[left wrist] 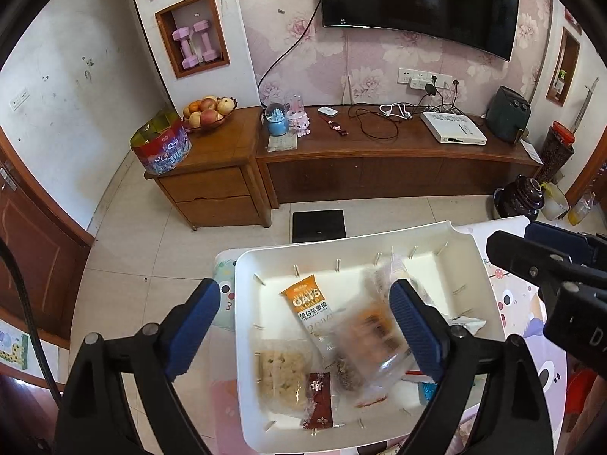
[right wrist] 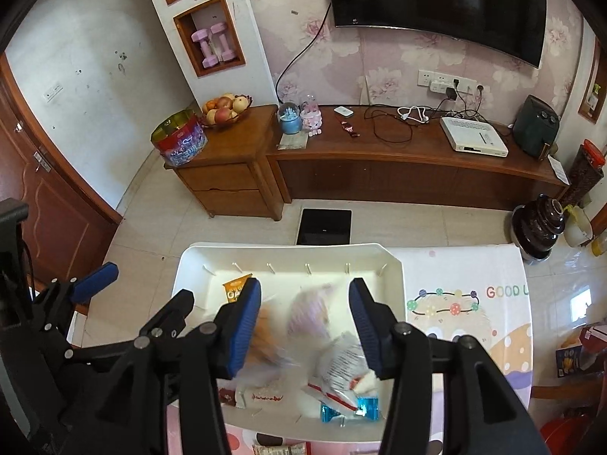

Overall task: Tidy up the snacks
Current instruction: 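Carry both packets over the white tray and open both tools to drop them, then withdraw both tools from the tray back over the snack pile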

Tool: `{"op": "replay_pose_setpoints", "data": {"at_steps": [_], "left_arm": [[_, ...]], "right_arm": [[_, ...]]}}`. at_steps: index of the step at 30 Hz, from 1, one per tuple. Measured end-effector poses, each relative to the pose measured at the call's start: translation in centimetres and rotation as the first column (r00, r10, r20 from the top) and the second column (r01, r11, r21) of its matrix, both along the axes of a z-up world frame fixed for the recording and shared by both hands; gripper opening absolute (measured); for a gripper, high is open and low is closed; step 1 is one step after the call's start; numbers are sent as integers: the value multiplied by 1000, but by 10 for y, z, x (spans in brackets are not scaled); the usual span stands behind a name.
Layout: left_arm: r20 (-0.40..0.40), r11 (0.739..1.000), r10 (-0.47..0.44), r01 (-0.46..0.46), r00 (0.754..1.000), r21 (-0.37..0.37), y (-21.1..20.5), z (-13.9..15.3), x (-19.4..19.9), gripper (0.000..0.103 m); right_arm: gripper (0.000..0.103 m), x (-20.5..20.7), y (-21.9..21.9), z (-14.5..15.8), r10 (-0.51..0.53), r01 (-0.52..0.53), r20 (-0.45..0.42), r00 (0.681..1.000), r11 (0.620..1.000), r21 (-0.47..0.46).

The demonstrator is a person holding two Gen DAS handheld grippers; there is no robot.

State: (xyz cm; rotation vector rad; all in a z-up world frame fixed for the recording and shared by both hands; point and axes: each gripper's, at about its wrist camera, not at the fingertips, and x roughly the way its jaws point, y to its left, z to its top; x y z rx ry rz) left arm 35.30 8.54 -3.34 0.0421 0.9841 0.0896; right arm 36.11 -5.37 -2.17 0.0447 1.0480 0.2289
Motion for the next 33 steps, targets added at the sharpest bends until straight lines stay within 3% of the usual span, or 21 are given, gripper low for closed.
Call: {"op": "replay_pose_setpoints", "data": {"at_steps": [16,33], "left_arm": [[5,1000,2,-3,1000,17,-7,11,-33,90],[33,1000,-18,18,999,15,-30,29,-137,90]], "right_arm": [[49,-21,2,11,4,-4,20,1000,1000,0],[49,-127,-35,32,36,-37,39,999,998,50]]}}
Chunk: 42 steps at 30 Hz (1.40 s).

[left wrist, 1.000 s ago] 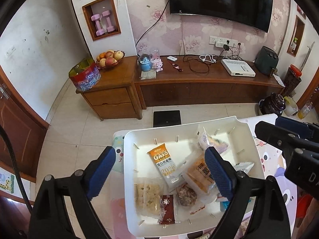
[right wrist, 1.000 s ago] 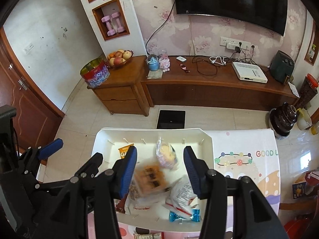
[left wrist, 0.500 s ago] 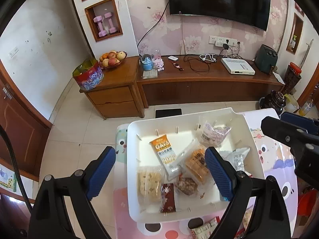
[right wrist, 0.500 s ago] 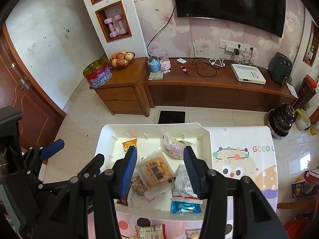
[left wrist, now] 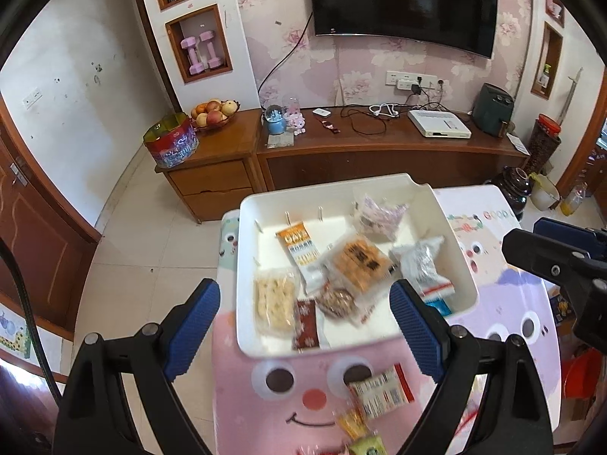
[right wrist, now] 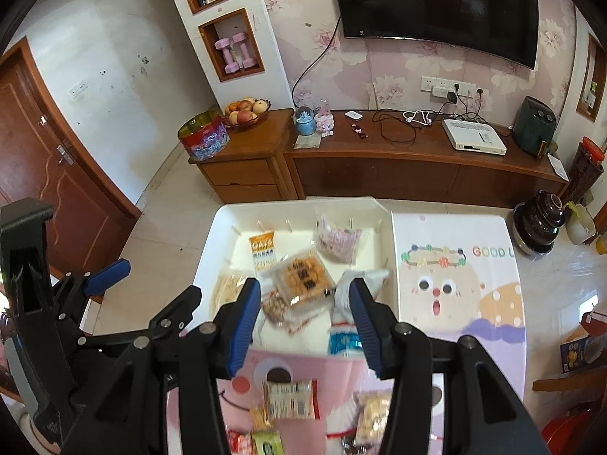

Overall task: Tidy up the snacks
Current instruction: 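Withdraw both tools from the tray back over the snack pile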

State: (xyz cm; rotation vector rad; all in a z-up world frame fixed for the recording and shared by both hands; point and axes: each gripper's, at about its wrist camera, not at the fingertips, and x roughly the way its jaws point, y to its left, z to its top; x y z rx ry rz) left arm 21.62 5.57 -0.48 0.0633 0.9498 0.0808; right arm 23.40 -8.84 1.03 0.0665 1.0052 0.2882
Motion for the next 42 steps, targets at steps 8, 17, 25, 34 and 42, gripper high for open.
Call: {"op": "replay_pose_setpoints", "data": {"at_steps": [8,17,25,34,42], "left_arm": [[-16,999,-33,33,999,-17,-16,-10,-67,91],[-50,997,-70,69,996,-27,-27,-32,-126,91],[-144,997,-73,68,987,-33,-15,-76,-158,91],[-289,996,-14,-13,957,-91,17,-150,-177,91],[-365,995,-13,-26,931,-100,19,-200,-164,91]], "right_arm": [[49,-66,-22,-7,26,-25,-18,1000,1000,12],[49,-127,-37,-29,47,-46,-65,997,999,14],[49,-154,-54,-69,10,-11,-142,990,1000,-11],[49,-177,-43,-136,23,-30,-280,960,999,-21],[49,-185,9,-176,132,-148,-337,932,989,-23]]}}
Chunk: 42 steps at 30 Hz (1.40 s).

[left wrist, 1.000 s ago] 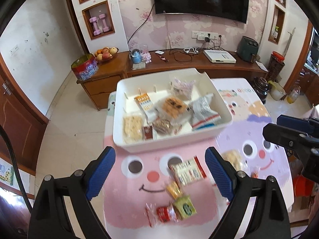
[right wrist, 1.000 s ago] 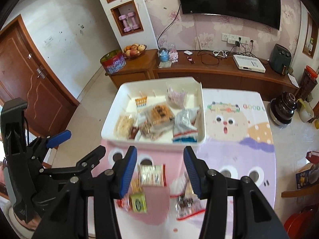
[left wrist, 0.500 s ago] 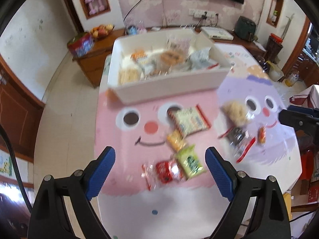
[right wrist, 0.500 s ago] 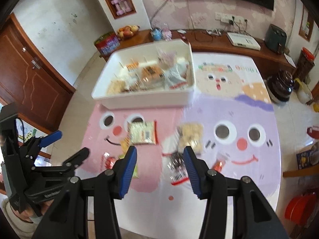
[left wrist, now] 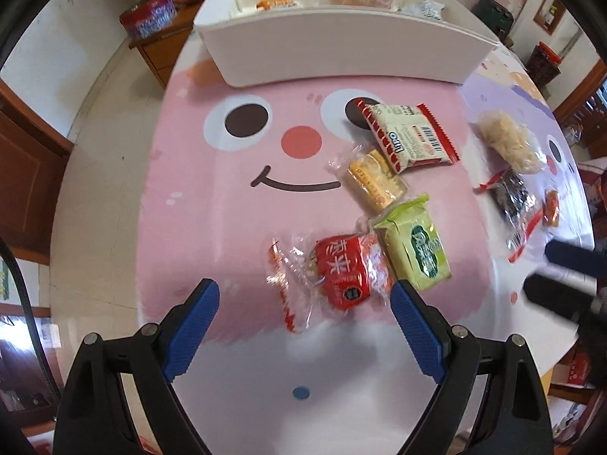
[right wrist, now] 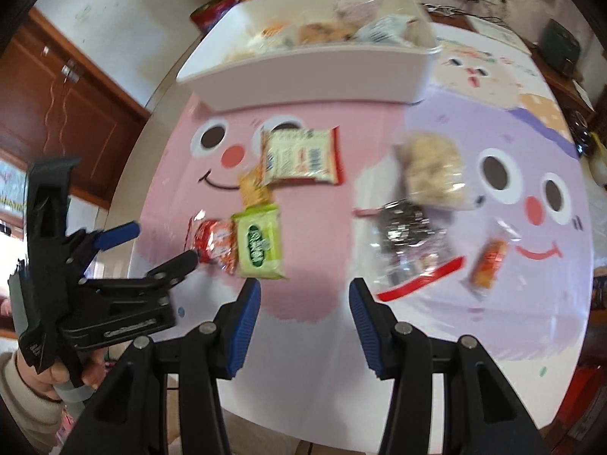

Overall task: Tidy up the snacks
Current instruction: 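Withdraw both tools from the tray back over the snack pile, then grasp the red-wrapped candy with the left tool while the right grasps the green pastry packet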

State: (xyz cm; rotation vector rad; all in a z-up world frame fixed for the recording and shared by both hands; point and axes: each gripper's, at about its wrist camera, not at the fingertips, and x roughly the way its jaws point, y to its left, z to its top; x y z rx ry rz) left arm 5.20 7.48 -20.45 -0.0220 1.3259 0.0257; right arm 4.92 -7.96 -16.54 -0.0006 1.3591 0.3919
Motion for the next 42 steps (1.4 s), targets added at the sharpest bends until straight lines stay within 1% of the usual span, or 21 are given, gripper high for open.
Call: {"op": "replay_pose_setpoints", "data": {"at_steps": [6,11,15,19,27,32,36,37,38,39,42], "left_arm": [[-28,999,29,-30,999,-40,3,-21,16,90],[-43,994,46,-50,998,-100,2,-29,20,90],[-49,992,64,-69,997,-109,0,-29,20,89],[-61,988,98,-105,993,-110,9,-29,20,88],[-65,982,146,-152,987,-115,28,-31,15,86],[-68,976,153,-162,986,-145,30,-32,14,86],[-80,976,139,-150,987,-156,37,-35,18,86],[-78,978,135,-145,988,-152,38,-35,18,86],[-77,979,131,-141,988,-147,32,-35,16,86],[-78,980,126,-137,989,-144,29,-35,15,86],[-71,981,119,-128,990,-146,22,-37,12,77]], "right_arm": [[49,5,14,-19,25,-25,-30,999,1000,-5],[49,13,24,-32,47,-47,-42,998,999,-5],[49,18,36,-40,73,-73,-45,996,997,-2],[49,25,50,-48,92,-92,-52,994,996,3],[49,38,72,-64,94,-95,-56,994,995,-7],[48,45,80,-75,96,-98,-46,994,994,-38],[44,41,88,-78,148,-146,3,989,983,-112],[41,39,92,-78,164,-160,18,986,978,-134],[38,37,96,-80,178,-171,33,983,972,-161],[38,34,97,-80,185,-175,43,982,969,-174],[37,33,96,-81,171,-162,43,984,972,-173]]}}
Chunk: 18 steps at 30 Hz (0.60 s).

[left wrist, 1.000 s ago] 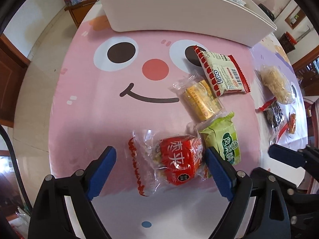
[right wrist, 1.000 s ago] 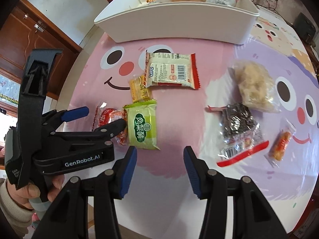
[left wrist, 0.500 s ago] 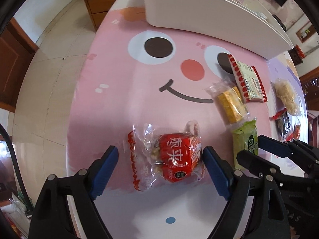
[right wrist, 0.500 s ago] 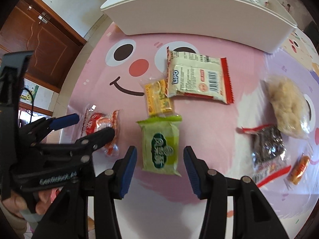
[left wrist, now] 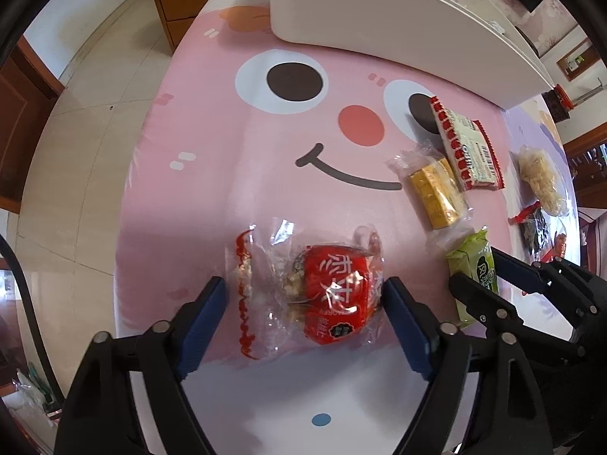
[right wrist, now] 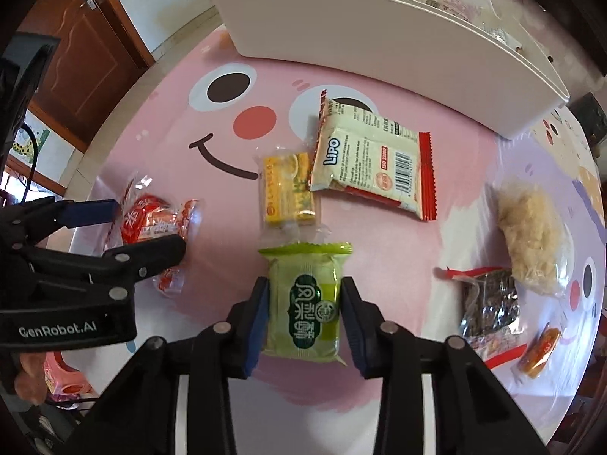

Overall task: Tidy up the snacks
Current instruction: 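Grasp the red-wrapped candy with the left tool while the right grasps the green pastry packet, then carry both snacks over the white tray and open both tools to drop them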

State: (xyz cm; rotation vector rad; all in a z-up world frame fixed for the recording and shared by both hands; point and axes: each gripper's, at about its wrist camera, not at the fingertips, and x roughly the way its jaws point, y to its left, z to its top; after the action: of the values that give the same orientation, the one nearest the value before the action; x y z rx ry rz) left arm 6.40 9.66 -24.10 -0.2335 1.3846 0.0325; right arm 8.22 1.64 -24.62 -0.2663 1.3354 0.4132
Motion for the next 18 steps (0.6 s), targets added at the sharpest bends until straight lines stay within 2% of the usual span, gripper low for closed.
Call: {"op": "replay_pose_setpoints", "data": {"at_steps": [4,6,7,8,12,18], "left_arm": [[13,1000,-2,2,1000,23,-9,1,-2,67],[30,1000,-3,3,1000,22,-17,2,-4,56],[39,1000,-8,7,999,12,-20,3,-5,43],[45,1000,-14,14,999,1,-24,4,-5,42],[66,998,-30,26,997,59,-36,7,-6,40],[63,999,-4,0,998,53,-44,23,-11,39]], "right_arm": [[37,0,-8,1,-19,19,-18,1000,1000,-1],[37,-3,-14,3,-27,27,-27,999,1000,3],[37,-5,-20,5,-34,34,-33,999,999,9],[37,-8,-24,9,-39,40,-36,999,999,15],[37,-13,-30,18,-51,52,-34,998,998,35],[37,-24,-57,46,-63,63,-7,998,995,80]]}}
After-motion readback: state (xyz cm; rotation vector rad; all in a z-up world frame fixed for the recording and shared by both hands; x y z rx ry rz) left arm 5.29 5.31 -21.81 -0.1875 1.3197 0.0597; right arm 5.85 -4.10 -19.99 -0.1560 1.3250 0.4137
